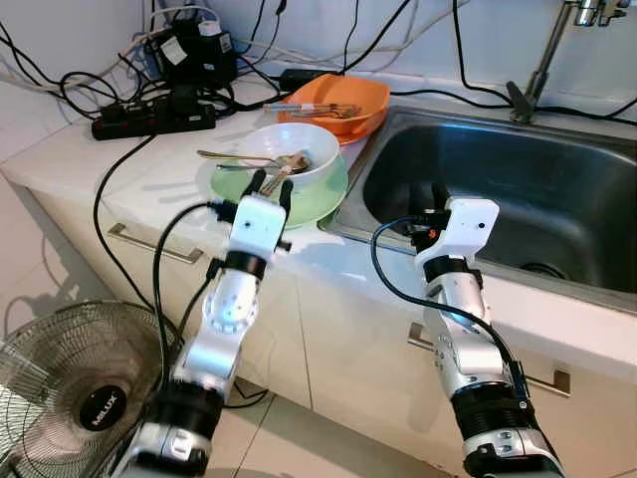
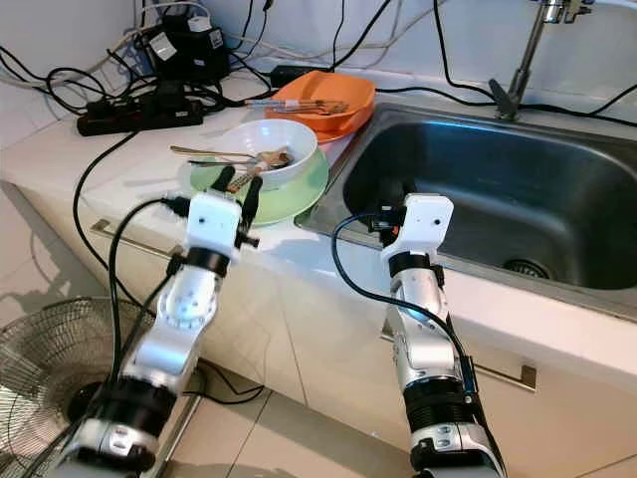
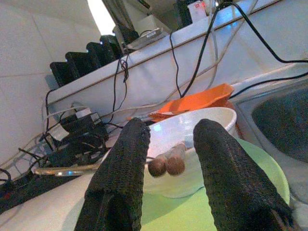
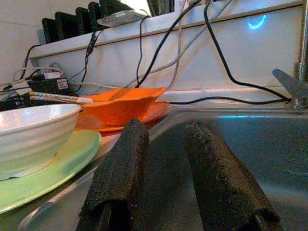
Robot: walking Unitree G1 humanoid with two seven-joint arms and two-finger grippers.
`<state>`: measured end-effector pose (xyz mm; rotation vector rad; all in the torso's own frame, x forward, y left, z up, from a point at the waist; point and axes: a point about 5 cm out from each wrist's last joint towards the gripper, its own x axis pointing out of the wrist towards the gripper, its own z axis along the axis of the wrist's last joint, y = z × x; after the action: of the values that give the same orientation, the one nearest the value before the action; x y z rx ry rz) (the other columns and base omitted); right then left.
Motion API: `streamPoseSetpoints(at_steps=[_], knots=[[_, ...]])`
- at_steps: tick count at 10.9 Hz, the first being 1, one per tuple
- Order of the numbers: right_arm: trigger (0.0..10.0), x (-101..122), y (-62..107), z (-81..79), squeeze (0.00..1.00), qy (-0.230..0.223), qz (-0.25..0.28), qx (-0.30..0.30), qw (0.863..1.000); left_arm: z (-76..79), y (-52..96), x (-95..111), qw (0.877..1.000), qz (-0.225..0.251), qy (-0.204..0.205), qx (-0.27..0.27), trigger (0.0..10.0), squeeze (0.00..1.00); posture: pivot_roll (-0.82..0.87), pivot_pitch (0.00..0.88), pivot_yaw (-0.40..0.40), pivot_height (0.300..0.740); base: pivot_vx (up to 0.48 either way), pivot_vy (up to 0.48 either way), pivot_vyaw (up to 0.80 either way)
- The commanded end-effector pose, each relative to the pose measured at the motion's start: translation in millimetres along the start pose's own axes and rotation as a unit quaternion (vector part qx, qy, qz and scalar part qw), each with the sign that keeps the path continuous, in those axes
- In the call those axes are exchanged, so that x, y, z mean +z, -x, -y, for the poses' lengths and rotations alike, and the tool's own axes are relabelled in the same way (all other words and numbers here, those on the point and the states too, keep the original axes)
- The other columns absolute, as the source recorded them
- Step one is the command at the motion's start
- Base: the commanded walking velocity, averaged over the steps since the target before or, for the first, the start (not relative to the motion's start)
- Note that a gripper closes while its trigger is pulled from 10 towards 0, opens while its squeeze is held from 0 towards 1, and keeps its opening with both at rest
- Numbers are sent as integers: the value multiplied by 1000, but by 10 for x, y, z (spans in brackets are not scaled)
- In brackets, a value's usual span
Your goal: Kitchen organization
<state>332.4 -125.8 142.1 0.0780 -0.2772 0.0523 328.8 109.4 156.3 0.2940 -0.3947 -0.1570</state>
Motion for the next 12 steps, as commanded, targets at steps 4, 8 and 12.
streamPoseSetpoints(at_steps=[4,8,12], knots=[[10000,16,-35,-36,0,-4,3,2,1000,-48,-53,17,1000,10,-11,7,0,0,78,0,88,740,0,0,0],[10000,24,-52,-75,0,-7,5,4,1000,-30,-73,59,1000,22,-13,5,0,0,80,0,83,740,0,0,0],[10000,21,-52,-76,0,-9,5,5,1000,21,-175,391,995,94,-13,-7,0,0,82,0,80,740,0,0,0]])
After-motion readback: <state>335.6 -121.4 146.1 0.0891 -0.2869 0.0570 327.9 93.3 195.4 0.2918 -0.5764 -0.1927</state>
